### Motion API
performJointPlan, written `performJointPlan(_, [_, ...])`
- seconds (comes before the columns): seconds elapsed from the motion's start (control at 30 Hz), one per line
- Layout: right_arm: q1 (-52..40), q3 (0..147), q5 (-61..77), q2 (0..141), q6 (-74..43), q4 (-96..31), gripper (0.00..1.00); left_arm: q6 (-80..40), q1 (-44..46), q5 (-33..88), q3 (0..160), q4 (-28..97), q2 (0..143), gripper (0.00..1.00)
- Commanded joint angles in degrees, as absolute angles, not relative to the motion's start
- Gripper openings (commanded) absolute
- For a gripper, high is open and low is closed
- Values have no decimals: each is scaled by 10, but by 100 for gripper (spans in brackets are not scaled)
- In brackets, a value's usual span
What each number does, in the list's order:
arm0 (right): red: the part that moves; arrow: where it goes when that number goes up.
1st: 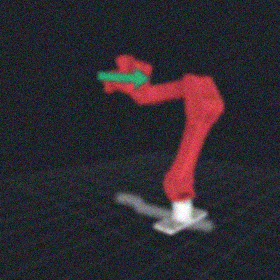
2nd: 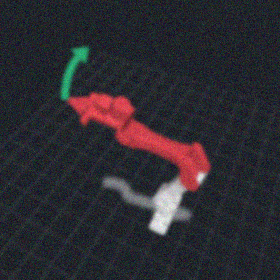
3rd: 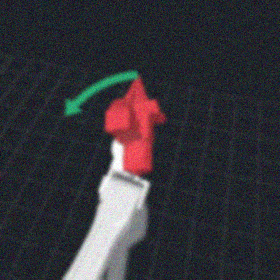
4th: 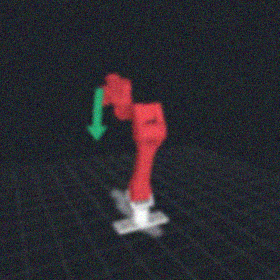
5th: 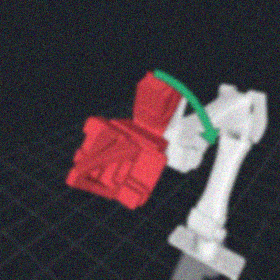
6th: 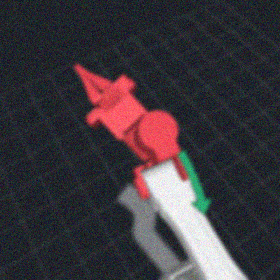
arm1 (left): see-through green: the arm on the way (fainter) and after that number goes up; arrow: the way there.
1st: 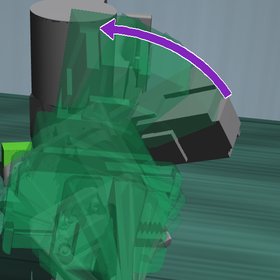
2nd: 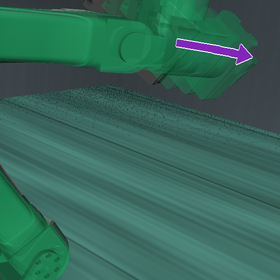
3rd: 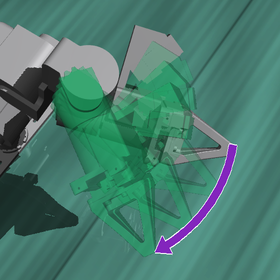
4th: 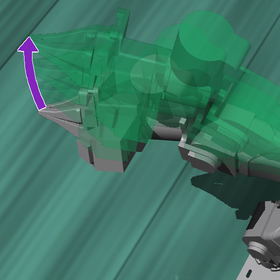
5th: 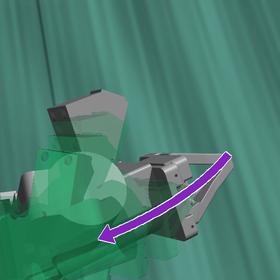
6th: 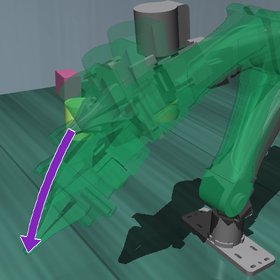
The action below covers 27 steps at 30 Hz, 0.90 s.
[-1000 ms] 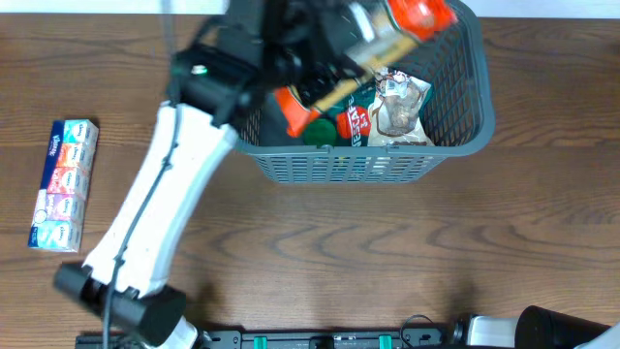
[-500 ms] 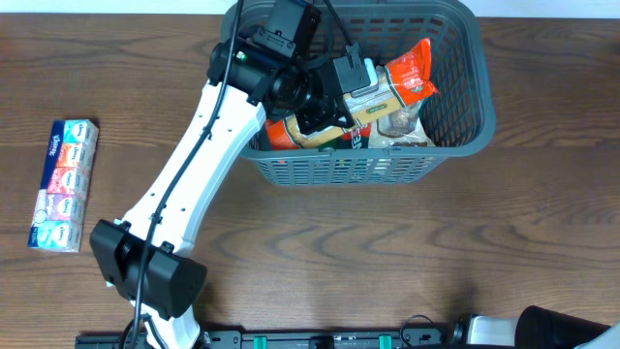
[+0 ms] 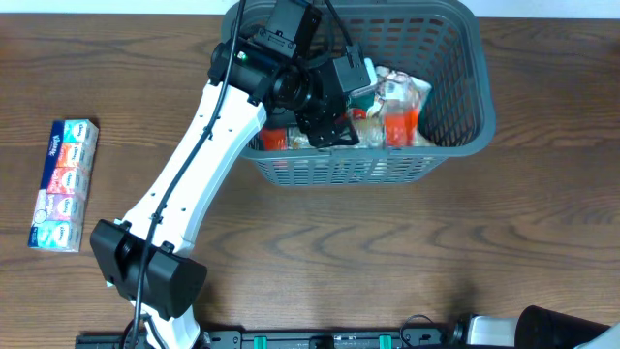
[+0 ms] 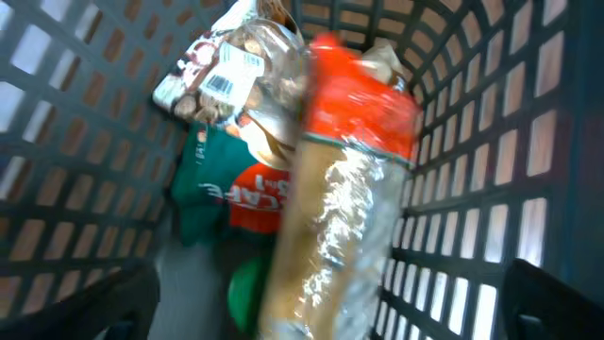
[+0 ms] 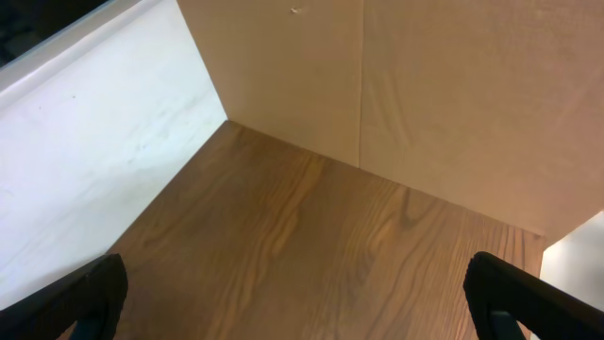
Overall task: Pack container
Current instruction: 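Open the left gripper and move it back toward the tissue box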
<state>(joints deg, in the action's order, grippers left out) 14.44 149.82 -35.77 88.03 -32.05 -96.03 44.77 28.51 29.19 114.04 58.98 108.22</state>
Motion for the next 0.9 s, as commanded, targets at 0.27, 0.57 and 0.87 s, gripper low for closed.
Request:
performJointPlan(0.27, [150, 1497, -364, 882, -327, -961, 99, 316, 280, 216, 1211, 533, 1035, 98])
performJointPlan(0.57, [150, 1497, -364, 882, -327, -961, 99, 90, 199, -111, 1333, 615, 986, 99])
performJointPlan(0.87, [150, 1497, -364, 882, -327, -961, 99, -53, -24, -206, 1327, 804, 983, 98])
